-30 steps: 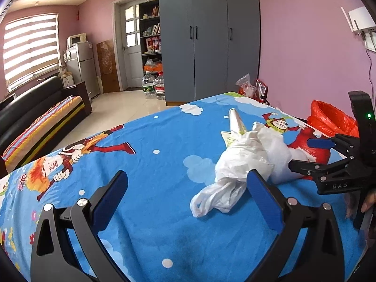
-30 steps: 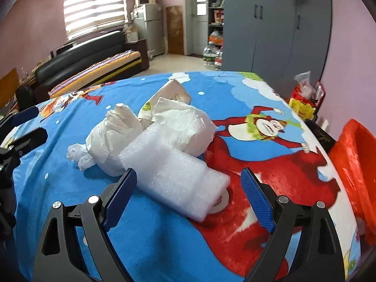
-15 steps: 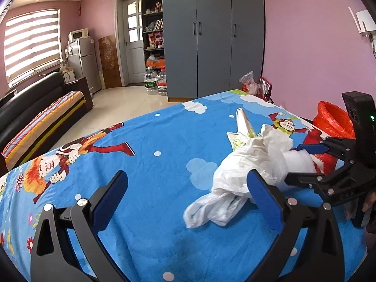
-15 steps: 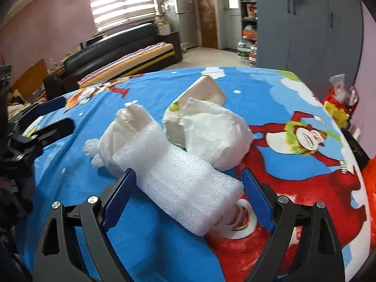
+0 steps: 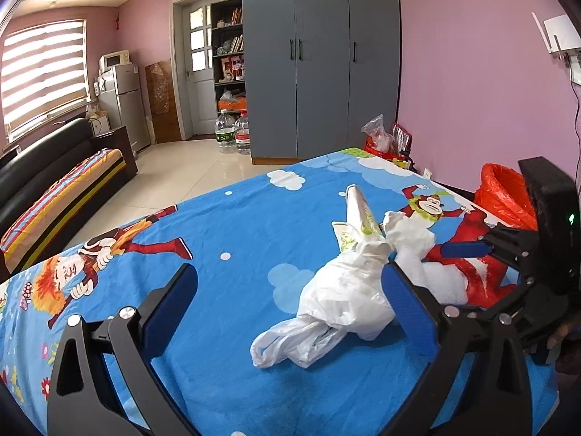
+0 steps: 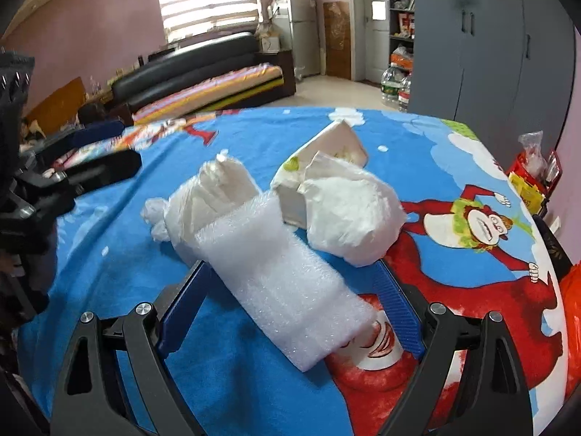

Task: Collect trash
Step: 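Move the right tool to the long white foam sheet and grasp it, then grasp the white crumpled tissue with the left tool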

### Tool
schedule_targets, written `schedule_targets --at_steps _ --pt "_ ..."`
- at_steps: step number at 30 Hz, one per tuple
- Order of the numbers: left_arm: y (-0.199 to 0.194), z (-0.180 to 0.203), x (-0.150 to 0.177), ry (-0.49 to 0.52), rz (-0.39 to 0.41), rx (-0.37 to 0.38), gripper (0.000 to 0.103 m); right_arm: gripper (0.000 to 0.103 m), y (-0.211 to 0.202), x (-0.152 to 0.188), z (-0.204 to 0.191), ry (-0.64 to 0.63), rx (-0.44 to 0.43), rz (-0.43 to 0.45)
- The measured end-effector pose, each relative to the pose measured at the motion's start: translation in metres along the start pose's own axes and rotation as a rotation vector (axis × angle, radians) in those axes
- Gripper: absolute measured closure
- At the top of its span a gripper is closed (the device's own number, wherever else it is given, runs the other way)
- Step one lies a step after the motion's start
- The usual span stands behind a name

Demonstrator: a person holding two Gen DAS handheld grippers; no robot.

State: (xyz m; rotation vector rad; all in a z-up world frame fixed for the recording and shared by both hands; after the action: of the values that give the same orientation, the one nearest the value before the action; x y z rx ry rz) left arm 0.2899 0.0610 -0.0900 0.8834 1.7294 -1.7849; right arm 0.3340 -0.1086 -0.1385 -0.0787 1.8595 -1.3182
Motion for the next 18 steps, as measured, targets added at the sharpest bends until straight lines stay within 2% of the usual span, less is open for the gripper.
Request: schedule_targets --at_steps 2,3,4,6,8,15,18 --pt "0.001 0.000 -0.001 -0.008 -0.008 0.005 0.005 0.022 -0.001 0.000 -0.002 -0.016 0.007 0.002" --pt "0.002 0.000 -0.003 -0.013 -0.012 0.012 0.005 0.029 -0.002 0.001 -0.002 -0.021 0.015 0.007" --pt "0.003 0.001 -0.005 -0.018 -0.015 0.019 0.005 0.041 -0.003 0.002 0.000 -0.020 0.021 0.006" --pt "0.007 0.004 -0.011 -0.027 -0.022 0.038 0.005 0.042 -0.009 0.005 0.006 0.005 0.021 0.023" --pt "0.013 0.010 -0.018 -0.033 -0.029 0.059 0.005 0.044 -0.017 0.009 0.018 0.036 0.066 0.044" --pt "0.042 0.056 -0.040 -0.041 -0.064 0.134 0.006 0.044 -0.053 0.027 0.086 0.288 0.174 0.162" --pt "0.051 0.079 -0.047 -0.024 -0.069 0.161 0.011 0.044 -0.066 0.035 0.112 0.375 0.220 0.192"
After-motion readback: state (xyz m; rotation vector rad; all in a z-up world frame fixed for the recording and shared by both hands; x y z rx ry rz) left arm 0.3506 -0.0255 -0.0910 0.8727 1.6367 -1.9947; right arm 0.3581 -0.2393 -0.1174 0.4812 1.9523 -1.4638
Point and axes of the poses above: each gripper's, at about its wrist camera, not at the fingertips, and y roughly the way its jaws point, z to its right, x to its underside, the point moved 8 cm from there along y, roughly the way its jaws point, and after that the axes turned 8 degrees about -z, right-handed, at the moved point
